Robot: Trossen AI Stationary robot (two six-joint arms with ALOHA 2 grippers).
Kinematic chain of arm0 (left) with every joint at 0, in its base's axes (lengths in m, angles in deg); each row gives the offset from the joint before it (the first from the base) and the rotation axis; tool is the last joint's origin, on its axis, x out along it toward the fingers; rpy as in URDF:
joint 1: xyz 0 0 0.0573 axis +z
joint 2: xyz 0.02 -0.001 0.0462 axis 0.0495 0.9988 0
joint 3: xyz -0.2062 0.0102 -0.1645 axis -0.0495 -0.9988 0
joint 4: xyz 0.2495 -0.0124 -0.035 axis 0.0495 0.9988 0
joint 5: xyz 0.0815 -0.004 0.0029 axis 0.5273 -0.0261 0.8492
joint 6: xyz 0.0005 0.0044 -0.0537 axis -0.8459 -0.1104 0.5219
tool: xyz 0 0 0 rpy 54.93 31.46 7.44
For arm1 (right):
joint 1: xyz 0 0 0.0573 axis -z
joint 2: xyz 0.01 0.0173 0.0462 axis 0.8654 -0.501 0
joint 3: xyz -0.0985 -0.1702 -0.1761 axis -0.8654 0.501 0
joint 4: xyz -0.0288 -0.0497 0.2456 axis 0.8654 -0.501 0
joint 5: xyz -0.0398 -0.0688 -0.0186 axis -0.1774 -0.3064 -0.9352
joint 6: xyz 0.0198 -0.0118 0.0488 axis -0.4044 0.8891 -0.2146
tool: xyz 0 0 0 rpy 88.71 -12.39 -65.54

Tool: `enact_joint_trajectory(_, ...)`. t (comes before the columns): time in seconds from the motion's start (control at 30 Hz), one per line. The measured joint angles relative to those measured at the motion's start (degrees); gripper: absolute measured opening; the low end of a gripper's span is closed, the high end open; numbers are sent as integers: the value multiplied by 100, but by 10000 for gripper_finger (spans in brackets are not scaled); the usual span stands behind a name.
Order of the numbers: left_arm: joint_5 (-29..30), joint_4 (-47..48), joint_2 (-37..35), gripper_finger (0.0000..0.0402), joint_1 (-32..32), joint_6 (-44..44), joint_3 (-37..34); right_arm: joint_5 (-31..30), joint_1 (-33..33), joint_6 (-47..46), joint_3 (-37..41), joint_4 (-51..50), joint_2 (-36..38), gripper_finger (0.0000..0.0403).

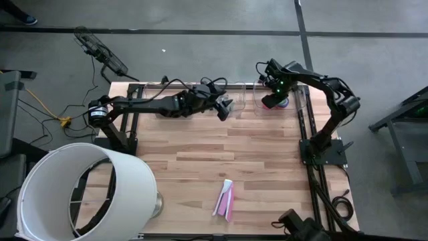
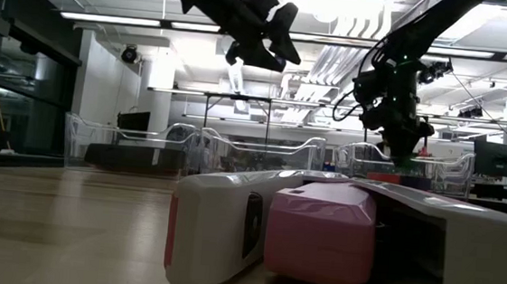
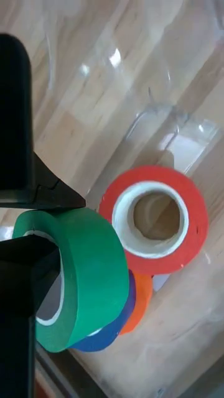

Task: Pick and place Stapler, Stapler remover, tape
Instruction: Put the green tape into the right transparent bin

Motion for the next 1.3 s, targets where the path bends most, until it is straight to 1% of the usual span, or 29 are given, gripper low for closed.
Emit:
enact_joint_trajectory(0.23,-2,239,0,234,0,-7,0,-249,0,-1,1,101,-69,36)
enact_joint_trajectory(0.43,-2,210,0,234,0,-7,0,-147,9,-150,-218,62,-66,36)
enact_joint_trajectory(0.6,-2,211,0,234,0,-7,0,-49,27,-136,-589,-370,-326,36)
enact_joint_trajectory(0.7,-2,212,0,234,0,-7,0,-120,28,-103,-855,-672,-576,36)
enact_joint_trajectory(0.83,2,218,0,234,0,-7,0,-199,35,9,-1057,-874,-730,36)
enact_joint_trajectory(1.03,2,229,0,234,0,-7,0,-202,37,91,-1071,-948,-768,36)
enact_joint_trajectory(1.13,2,229,0,234,0,-7,0,-354,37,127,-1071,-987,-768,36)
enact_joint_trajectory(1.3,4,229,0,234,0,-7,0,-338,37,121,-1071,-980,-768,36)
